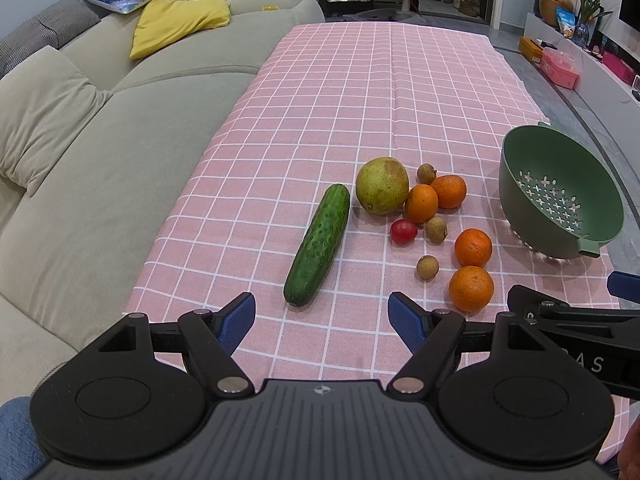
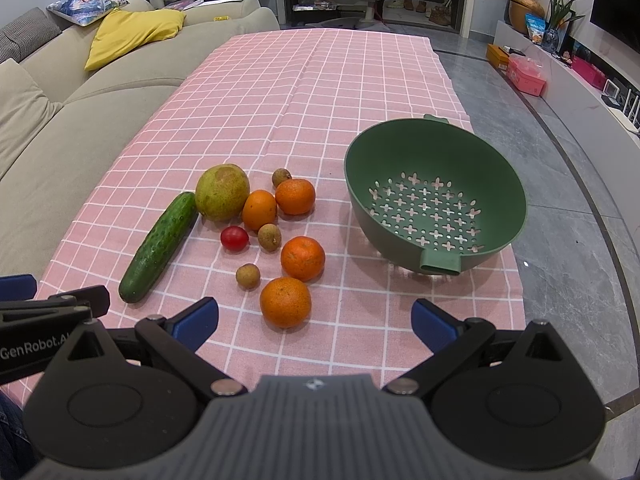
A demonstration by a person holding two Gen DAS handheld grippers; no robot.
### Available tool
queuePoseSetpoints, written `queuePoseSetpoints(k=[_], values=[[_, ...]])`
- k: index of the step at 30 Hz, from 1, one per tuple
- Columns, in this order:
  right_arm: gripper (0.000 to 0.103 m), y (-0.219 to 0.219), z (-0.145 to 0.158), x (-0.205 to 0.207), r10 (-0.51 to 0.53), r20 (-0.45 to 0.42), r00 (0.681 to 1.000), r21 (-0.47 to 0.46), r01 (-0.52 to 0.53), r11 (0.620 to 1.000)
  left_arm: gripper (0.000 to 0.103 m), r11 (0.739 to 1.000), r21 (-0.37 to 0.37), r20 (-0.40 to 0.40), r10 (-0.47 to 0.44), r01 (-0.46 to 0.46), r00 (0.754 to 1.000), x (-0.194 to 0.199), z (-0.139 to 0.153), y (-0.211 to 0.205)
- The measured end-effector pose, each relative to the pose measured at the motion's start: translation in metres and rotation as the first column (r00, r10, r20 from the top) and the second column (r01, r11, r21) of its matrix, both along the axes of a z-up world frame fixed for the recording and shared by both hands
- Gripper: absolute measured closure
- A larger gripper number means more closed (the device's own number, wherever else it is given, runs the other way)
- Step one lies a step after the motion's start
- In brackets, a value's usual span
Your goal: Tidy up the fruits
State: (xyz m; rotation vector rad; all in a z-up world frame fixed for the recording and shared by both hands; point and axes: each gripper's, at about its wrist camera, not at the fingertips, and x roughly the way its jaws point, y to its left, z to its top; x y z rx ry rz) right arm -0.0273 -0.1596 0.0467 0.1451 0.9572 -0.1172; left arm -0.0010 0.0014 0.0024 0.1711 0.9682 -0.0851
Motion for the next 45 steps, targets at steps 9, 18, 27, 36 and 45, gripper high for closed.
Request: queuePoseSetpoints(k=[9, 18, 27, 36, 45], values=[[0.004, 0.000, 0.000, 0.000, -0.002, -0.001, 1.000, 0.000, 0.002, 1.000, 0.015, 1.000, -0.001, -0.002, 0.000, 0.000, 1.000, 0.000, -0.001, -0.001], [0.004, 0.001, -0.007, 0.002, -0.008, -0.012, 1.000, -0.004, 0.007, 1.000, 0.015, 1.000, -0.005, -0.010, -0.002, 0.002, 1.000, -0.001, -0.006, -0.002], [0.004, -0.004, 0.000, 0.000, -0.005, 0.051, 0.999, 0.010, 0.005, 1.000, 0.014, 0.996, -0.064, 0.008, -0.061, 0.061, 0.998, 0.004, -0.004, 0.004], [0.004, -0.014, -0.010, -0.001, -0.073, 0.157, 0.985, -0.022, 0.077, 0.997, 0.014, 0.987, -0.105, 0.037, -0.116, 0.120, 0.993, 0.030, -0.016, 0.027], [0.007, -0.017, -0.054, 0.029, -0.045, 0.062, 0.997, 0.080, 0.040, 0.996, 0.016, 0.971, -0.144, 0.119, -0.177, 0.193, 0.977, 0.064, -0.036, 0.047]])
